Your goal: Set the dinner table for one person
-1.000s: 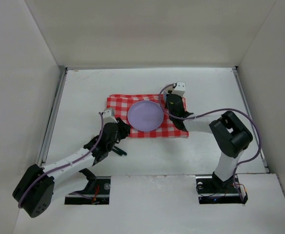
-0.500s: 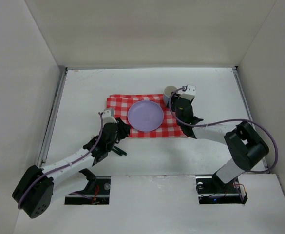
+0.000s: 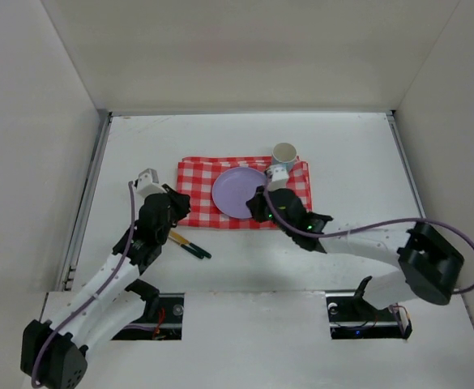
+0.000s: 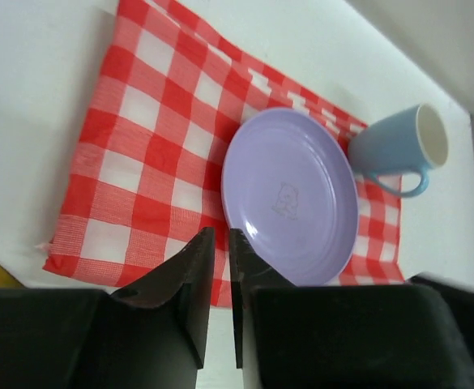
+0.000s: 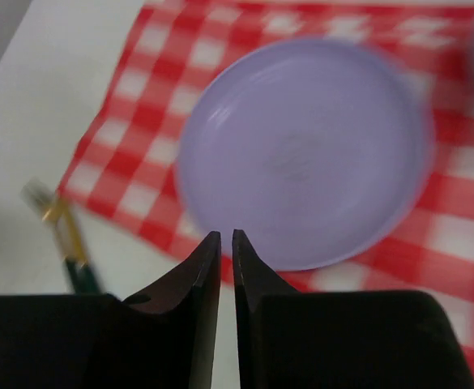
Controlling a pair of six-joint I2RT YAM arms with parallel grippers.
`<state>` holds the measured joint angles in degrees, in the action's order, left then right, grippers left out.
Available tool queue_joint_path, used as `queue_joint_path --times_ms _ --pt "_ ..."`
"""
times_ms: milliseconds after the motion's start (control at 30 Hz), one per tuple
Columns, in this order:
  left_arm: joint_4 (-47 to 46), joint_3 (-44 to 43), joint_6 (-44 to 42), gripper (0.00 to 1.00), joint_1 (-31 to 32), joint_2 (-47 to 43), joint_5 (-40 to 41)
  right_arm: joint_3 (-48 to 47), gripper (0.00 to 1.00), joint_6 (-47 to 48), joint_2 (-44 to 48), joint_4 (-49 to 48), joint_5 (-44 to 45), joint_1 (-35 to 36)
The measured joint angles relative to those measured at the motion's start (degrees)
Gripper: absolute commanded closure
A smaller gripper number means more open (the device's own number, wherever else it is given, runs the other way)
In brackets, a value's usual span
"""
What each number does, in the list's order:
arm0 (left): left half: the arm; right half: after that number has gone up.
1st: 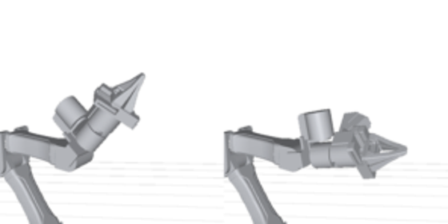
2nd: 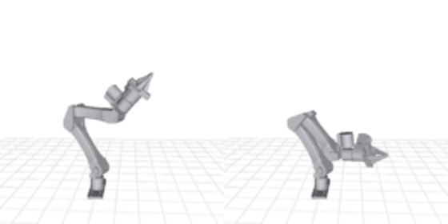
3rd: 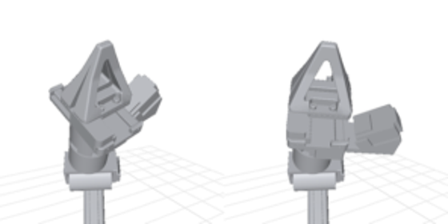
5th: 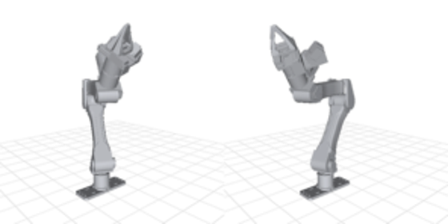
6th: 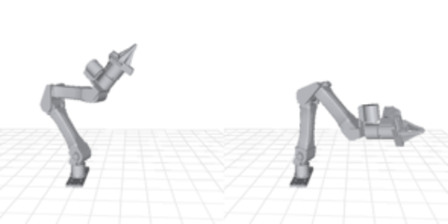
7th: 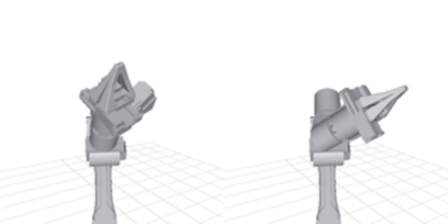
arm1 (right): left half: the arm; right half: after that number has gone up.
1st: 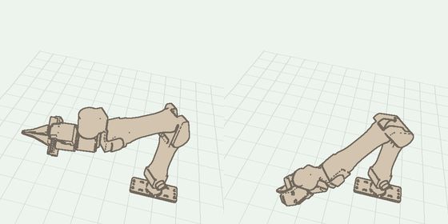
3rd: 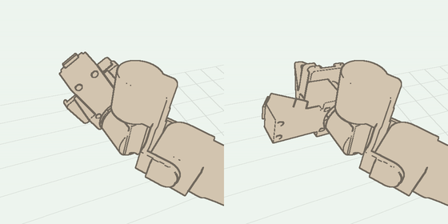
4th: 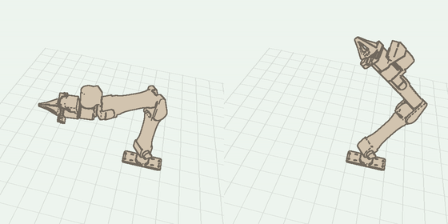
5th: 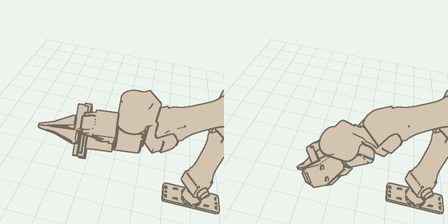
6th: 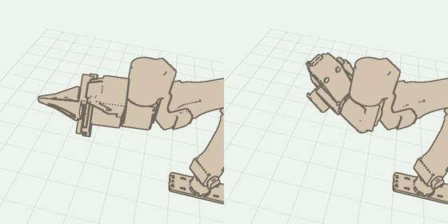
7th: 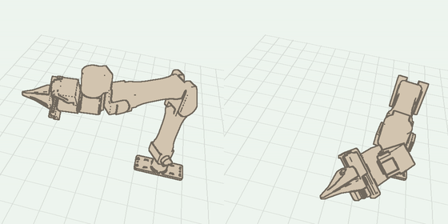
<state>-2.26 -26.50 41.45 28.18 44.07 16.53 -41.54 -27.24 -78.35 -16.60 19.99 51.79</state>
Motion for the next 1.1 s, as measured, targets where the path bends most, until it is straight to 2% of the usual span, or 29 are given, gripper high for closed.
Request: queue_joint_path --times_ms 67,167,300,533,767,1100 --pt "2.3 -1.0 0.7 0.89 -1.6 -1.7 0.0 -3.4 0.81 -1.3 -5.8 0.6 -4.1 3.9" --pt "5.6 -1.3 2.0 0.83 -3.8 -3.7 0.0 -9.5 0.77 -2.0 -15.5 1.4 -8.6 9.3" --pt "11.1 -1.2 3.7 0.76 -7.5 -4.2 0.2 -15.4 0.7 -2.0 -23.5 3.4 -11.2 13.2" --pt "16.4 0.9 5.0 0.71 -13.6 -5.7 0.5 -20.1 0.66 -0.5 -27.4 7.4 -11.4 14.1" --pt "18.8 2.7 5.1 0.72 -16.7 -6.5 0.6 -23.3 0.77 2.1 -29.3 11.5 -10.5 17.2" --pt "19.3 2.8 6.3 0.73 -18.6 -9.2 1.7 -29.0 0.71 4.4 -33.3 13.6 -10.5 20.4"
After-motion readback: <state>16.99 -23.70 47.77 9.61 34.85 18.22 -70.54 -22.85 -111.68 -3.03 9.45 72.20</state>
